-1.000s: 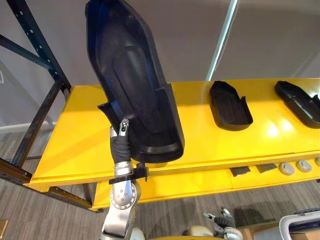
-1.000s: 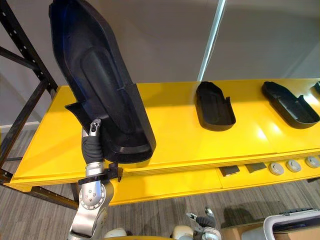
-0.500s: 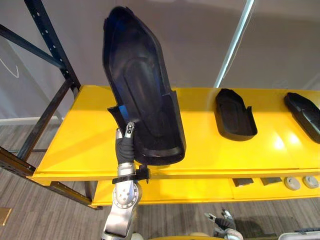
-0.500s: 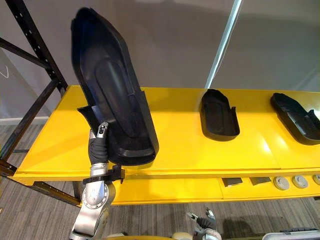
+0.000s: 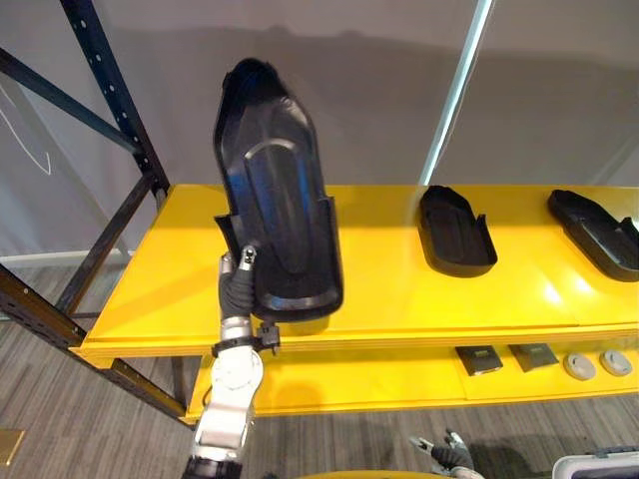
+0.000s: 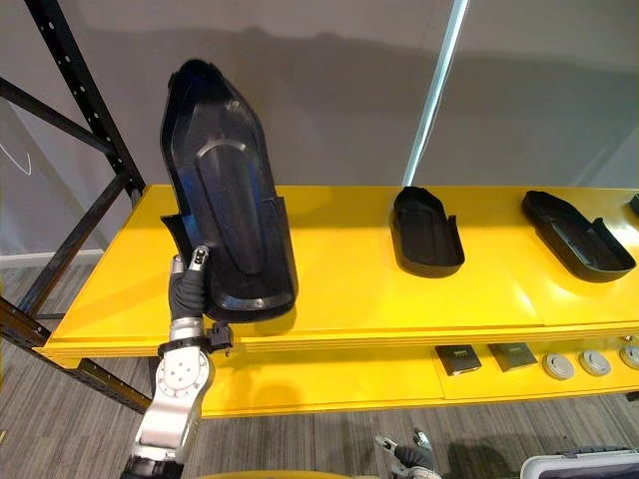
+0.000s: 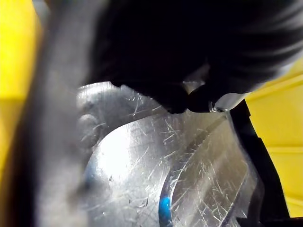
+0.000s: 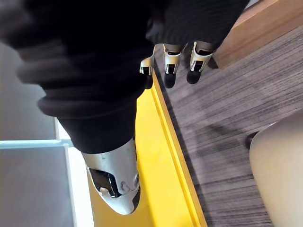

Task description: Walk over and take plastic housings, then place them on the shelf

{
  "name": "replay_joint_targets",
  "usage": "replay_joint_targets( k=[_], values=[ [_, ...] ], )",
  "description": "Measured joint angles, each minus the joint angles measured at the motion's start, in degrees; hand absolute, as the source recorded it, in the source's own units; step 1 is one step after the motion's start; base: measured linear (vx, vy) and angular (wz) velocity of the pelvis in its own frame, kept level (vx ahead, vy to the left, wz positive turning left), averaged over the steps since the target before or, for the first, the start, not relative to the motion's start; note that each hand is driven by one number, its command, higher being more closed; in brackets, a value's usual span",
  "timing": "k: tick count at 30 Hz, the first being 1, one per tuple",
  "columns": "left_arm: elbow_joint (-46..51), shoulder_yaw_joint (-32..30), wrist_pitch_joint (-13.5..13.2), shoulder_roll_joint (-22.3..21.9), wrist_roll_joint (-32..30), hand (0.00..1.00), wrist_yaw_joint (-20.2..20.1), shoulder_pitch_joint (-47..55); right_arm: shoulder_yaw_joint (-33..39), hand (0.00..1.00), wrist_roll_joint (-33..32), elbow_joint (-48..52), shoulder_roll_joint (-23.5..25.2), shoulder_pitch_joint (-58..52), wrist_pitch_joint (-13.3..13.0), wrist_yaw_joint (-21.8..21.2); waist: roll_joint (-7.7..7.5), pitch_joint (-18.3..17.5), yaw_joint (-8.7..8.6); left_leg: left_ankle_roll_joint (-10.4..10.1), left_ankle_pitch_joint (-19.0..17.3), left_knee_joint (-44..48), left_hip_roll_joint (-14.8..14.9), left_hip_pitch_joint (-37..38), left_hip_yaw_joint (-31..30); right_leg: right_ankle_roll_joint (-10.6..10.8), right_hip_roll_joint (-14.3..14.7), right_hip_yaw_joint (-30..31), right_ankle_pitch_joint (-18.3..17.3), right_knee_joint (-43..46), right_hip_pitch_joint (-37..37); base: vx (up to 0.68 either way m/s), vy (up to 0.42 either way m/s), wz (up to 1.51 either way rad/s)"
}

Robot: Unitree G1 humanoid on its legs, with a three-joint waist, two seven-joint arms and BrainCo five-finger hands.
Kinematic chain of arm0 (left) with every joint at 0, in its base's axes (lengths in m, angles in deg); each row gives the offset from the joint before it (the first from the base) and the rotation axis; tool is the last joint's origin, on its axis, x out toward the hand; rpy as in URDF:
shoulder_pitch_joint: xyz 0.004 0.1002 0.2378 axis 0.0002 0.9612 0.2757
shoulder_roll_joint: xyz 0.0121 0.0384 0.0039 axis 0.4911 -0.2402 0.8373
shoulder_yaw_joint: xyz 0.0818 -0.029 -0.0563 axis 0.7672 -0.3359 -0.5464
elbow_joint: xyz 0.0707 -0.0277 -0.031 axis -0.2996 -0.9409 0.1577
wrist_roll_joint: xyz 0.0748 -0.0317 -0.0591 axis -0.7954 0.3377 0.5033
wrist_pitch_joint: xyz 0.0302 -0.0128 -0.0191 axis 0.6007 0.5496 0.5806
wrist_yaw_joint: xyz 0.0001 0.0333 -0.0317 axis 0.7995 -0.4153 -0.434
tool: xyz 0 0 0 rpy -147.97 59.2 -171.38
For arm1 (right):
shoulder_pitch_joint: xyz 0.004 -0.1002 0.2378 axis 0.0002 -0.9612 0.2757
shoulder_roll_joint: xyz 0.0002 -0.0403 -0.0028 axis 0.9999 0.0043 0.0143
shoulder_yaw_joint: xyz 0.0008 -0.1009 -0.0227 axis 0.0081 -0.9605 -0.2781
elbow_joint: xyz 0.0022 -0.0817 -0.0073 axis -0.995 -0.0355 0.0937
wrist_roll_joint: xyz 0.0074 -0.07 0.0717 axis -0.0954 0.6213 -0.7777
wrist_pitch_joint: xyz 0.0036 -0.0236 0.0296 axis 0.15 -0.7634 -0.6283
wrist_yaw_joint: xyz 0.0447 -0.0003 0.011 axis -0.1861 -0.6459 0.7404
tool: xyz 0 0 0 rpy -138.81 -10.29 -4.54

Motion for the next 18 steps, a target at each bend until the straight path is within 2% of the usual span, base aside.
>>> replay_joint_targets(
  k=[4, 10, 18],
  values=[
    [-6.67, -4.94, 2.76, 2.98, -0.43, 1.00, 1.29, -3.18, 0.05, 0.00, 0.11, -0.01, -0.72, 0.45, 0.13, -1.14, 0.57, 0.09, -0.74, -0.23, 1.56, -2.43, 0.21, 0.64, -0.11, -0.21, 0.44, -0.27, 0.81, -1.29, 0.24, 0.02, -0.018, -0.01],
    [-14.37, -7.31, 5.29, 6.17, -1.48, 1.00, 1.69, -7.48, 0.09, 0.00, 0.60, -0.06, -1.21, 0.84, 0.30, -2.31, 1.11, 0.47, -1.36, -0.19, 1.72, -3.44, 0.07, 1.68, -0.06, -0.21, 0.46, -0.20, 0.81, -1.71, 0.90, 0.01, 0.000, 0.00],
    [-23.92, -7.74, 6.31, 8.03, -1.36, 1.00, 2.01, -12.65, -0.01, 0.00, 0.62, 0.00, -1.38, 0.92, 0.30, -2.46, 1.08, 0.64, -1.81, -0.20, 1.74, -4.07, 0.05, 1.80, 0.02, -0.25, 0.56, -0.08, 0.84, -2.18, 0.83, 0.00, 0.000, 0.00]
  ],
)
